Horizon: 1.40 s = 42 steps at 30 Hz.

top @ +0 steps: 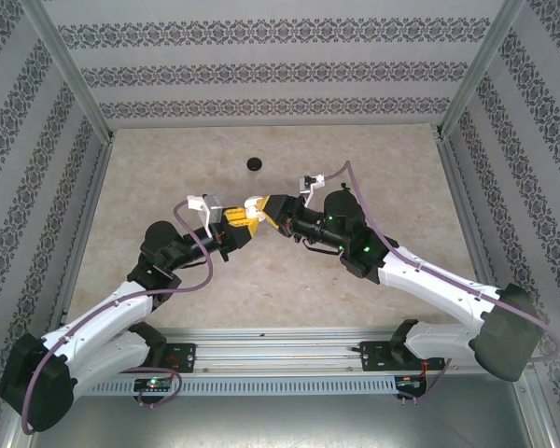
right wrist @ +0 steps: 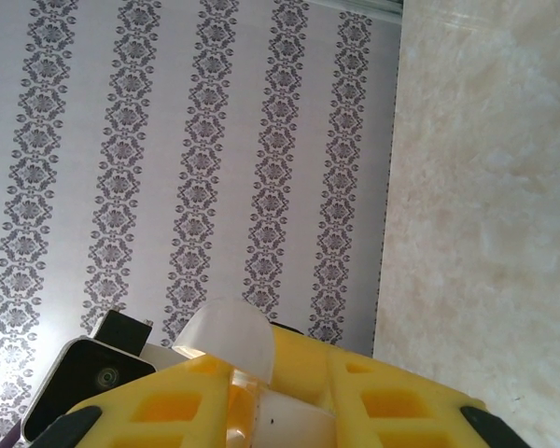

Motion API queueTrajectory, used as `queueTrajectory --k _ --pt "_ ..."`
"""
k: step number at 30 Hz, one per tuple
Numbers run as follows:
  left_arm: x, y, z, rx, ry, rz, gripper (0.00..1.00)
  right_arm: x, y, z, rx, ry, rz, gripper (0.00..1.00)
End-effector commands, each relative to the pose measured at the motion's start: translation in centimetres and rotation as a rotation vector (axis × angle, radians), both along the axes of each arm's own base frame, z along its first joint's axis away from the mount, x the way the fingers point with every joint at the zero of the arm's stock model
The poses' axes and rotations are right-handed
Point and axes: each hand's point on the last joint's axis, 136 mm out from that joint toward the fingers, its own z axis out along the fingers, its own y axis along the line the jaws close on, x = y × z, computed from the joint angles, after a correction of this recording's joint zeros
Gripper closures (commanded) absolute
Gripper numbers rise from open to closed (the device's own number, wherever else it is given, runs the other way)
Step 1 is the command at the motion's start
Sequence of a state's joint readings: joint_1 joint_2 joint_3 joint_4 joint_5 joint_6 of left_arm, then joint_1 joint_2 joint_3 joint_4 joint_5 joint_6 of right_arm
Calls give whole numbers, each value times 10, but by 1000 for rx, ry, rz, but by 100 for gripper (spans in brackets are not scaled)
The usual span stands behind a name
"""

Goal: Insert the wireless bluetooth earbuds into the charging case

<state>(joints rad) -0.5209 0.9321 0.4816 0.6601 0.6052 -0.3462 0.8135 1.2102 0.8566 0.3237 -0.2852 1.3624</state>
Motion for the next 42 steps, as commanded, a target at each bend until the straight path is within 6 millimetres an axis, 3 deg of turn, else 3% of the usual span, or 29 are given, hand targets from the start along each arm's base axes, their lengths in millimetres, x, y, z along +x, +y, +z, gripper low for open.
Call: queueTrajectory --k 1,8,15,20,23,28,32,36,42 --pt "-22 -12 36 -52 -104 -133 72 -16 8 1 5 -22 80 89" --pt "-24 -14 37 -51 -103 -157 69 -16 8 2 0 -24 82 90" --pt "-25 -14 36 -52 -105 -158 86 -13 -1 0 -22 -27 64 89" --pt "-26 -13 33 -50 -98 -153 97 -13 -17 -3 -119 -47 35 57" --pt "-24 -10 25 -35 -88 -124 100 -13 -32 -6 -211 -78 14 46" --pt "-20 -1 3 40 -63 -53 100 -9 -68 -21 -359 -55 -22 41" --pt "-23 4 -11 78 -40 -28 100 -2 -112 -44 -495 23 -73 41" --pt "-25 8 -22 80 -16 -13 100 5 -182 -103 -724 195 -169 47" --pt "-29 12 -36 117 10 -6 100 2 -254 -171 -881 394 -246 50"
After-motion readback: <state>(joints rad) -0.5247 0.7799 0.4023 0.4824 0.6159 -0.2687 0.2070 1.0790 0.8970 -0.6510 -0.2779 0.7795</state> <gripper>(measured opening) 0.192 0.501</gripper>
